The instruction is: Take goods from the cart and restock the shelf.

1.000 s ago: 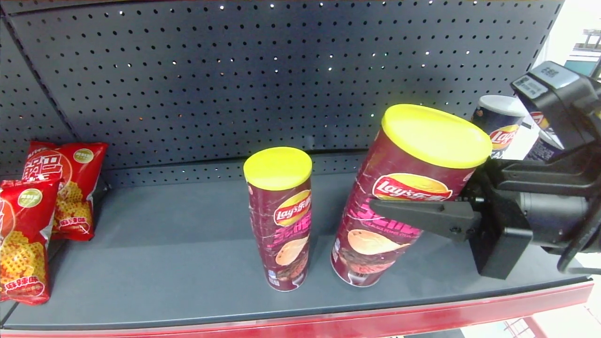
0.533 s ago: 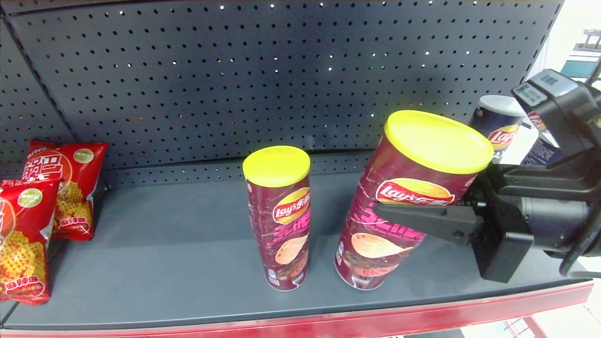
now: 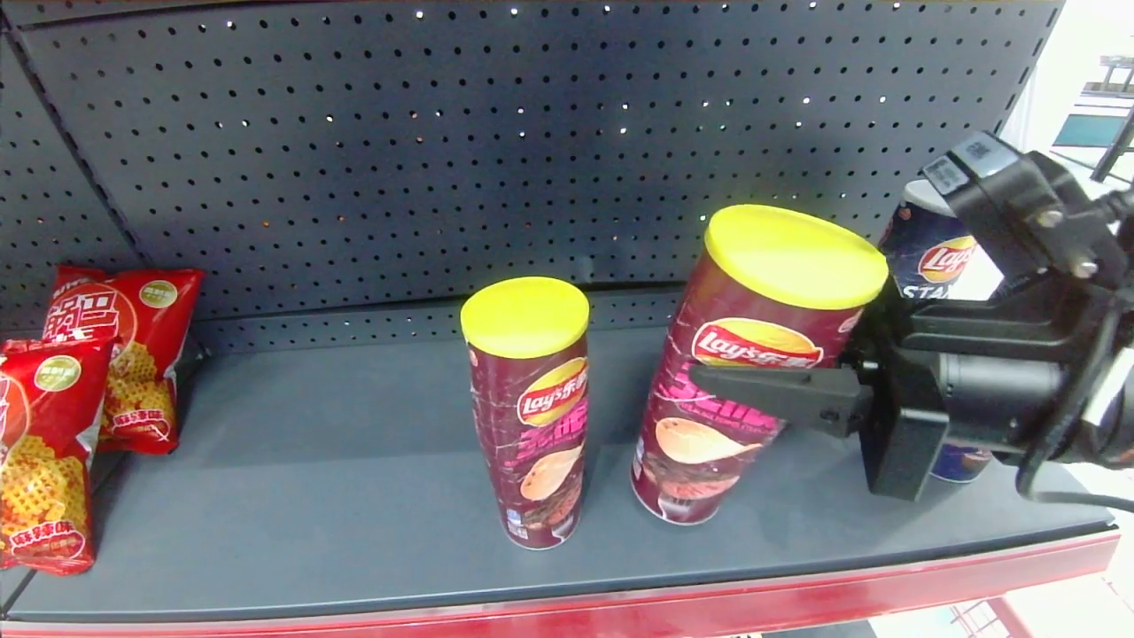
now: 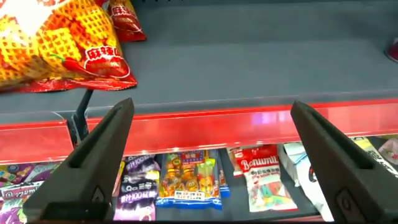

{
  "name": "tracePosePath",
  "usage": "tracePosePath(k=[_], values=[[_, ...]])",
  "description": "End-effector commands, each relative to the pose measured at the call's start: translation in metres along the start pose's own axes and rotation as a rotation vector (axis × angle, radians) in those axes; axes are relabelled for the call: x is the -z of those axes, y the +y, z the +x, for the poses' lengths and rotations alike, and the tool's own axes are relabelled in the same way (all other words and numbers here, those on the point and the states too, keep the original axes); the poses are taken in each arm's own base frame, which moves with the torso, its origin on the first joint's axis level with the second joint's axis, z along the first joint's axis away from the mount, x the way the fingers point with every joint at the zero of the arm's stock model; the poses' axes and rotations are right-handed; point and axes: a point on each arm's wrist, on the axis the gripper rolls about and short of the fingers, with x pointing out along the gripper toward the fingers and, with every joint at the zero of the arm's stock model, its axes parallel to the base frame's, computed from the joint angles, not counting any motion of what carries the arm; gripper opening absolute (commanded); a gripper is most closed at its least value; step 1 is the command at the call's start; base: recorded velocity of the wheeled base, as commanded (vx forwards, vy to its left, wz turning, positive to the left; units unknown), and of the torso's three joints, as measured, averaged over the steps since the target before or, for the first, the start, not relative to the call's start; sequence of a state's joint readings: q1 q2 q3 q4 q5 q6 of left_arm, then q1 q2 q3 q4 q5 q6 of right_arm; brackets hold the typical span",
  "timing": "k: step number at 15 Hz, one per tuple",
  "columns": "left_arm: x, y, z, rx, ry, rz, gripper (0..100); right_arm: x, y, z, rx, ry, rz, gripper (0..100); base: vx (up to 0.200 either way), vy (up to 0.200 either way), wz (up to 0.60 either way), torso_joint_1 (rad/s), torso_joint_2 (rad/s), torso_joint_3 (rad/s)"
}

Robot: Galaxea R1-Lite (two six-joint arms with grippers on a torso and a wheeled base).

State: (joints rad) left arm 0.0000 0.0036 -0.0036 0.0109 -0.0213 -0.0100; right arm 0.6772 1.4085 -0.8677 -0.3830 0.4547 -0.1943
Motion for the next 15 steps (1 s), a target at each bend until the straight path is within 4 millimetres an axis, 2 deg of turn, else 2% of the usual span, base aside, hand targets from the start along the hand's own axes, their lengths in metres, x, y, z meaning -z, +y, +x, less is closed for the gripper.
tracePosePath(k=[1,6,7,10,12,14,15], values=[[0.0,0.0,0.0,0.0,-0.002,-0.001,100,0.004,-0.015,0.014,0.079,0.035,0.015,0,0.0,0.0,0.0,0.0,0.0,0.0],[0.0,0.0,0.0,0.0,0.0,-0.001,100,0.01,-0.065,0.024,0.237,0.069,0.025,0,0.0,0.0,0.0,0.0,0.0,0.0],[0.0,0.0,0.0,0.0,-0.002,-0.001,100,0.009,-0.07,0.031,0.242,0.066,0.024,0,0.0,0.0,0.0,0.0,0.0,0.0],[0.0,0.0,0.0,0.0,-0.002,-0.001,100,0.0,-0.098,0.07,0.259,0.033,0.006,0,0.0,0.0,0.0,0.0,0.0,0.0],[0.0,0.0,0.0,0.0,-0.002,-0.001,100,-0.001,-0.105,0.091,0.217,0.011,-0.003,0,0.0,0.0,0.0,0.0,0.0,0.0],[0.0,0.0,0.0,0.0,-0.002,-0.001,100,0.012,-0.105,0.108,0.053,0.013,-0.004,0,0.0,0.0,0.0,0.0,0.0,0.0],[0.0,0.0,0.0,0.0,-0.002,-0.001,100,0.015,-0.105,0.11,0.017,0.012,-0.011,0,0.0,0.0,0.0,0.0,0.0,0.0]])
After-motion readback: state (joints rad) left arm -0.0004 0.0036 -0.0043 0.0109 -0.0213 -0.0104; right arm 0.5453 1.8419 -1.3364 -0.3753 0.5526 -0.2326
